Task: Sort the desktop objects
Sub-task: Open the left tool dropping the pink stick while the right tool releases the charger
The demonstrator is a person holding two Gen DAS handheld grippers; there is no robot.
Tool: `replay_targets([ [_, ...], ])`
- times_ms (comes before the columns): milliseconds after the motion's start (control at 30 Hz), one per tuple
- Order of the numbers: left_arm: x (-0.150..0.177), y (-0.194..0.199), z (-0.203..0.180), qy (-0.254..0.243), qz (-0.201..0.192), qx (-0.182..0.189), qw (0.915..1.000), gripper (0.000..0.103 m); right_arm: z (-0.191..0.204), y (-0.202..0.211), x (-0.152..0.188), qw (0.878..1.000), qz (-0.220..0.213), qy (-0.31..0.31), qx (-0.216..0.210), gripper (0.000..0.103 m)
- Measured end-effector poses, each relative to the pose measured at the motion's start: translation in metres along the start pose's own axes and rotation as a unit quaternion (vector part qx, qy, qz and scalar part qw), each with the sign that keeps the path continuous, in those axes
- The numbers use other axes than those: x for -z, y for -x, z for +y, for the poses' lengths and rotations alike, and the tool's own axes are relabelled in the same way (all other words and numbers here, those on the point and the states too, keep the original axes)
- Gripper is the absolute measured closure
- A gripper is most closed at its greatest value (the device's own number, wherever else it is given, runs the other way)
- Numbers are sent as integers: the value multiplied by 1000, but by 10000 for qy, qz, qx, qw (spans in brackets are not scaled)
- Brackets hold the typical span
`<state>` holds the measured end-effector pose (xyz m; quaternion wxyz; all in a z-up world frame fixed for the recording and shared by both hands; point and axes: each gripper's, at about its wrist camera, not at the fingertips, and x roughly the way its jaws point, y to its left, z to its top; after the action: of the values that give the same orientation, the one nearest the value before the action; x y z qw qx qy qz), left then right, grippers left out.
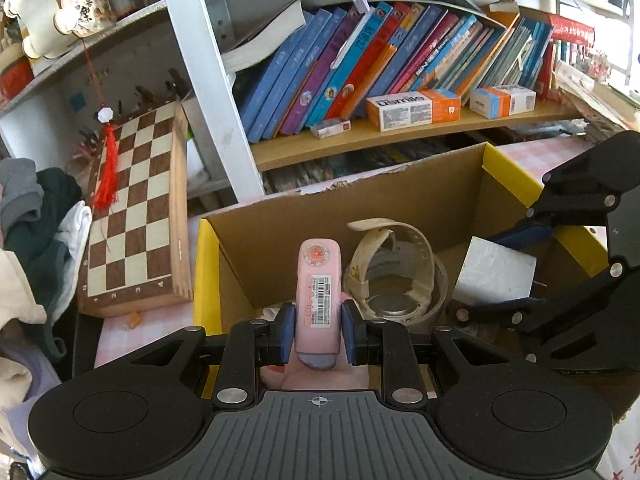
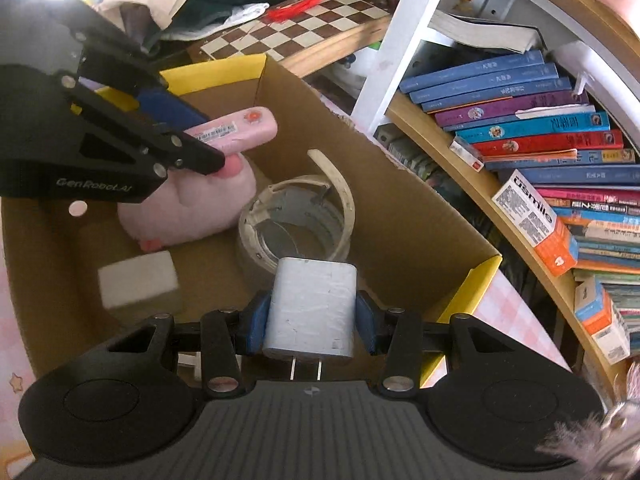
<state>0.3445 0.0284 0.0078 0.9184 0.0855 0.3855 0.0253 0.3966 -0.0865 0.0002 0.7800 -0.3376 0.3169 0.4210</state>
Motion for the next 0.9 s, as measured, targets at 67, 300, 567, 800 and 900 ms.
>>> replay_targets([
  [67, -1, -2, -2, -51, 32, -8, 10000, 80, 0, -1, 0, 10000, 17, 70, 27, 60],
  [300, -4, -10, -7, -164, 126, -32, 9998, 79, -2, -3, -1, 10000, 0, 87, 18, 60],
  [567, -4, -12, -8, -216, 190, -82, 9996, 75, -3, -1, 0, 10000, -93, 15, 14, 53],
  [800, -4, 2, -7, -173, -20, -159, 9997, 51, -4, 13, -2, 9993, -366, -117, 31, 27],
  [900, -6, 12, -6, -119, -182, -237, 9995, 40, -5, 21, -2, 9986, -496, -185, 42, 20],
])
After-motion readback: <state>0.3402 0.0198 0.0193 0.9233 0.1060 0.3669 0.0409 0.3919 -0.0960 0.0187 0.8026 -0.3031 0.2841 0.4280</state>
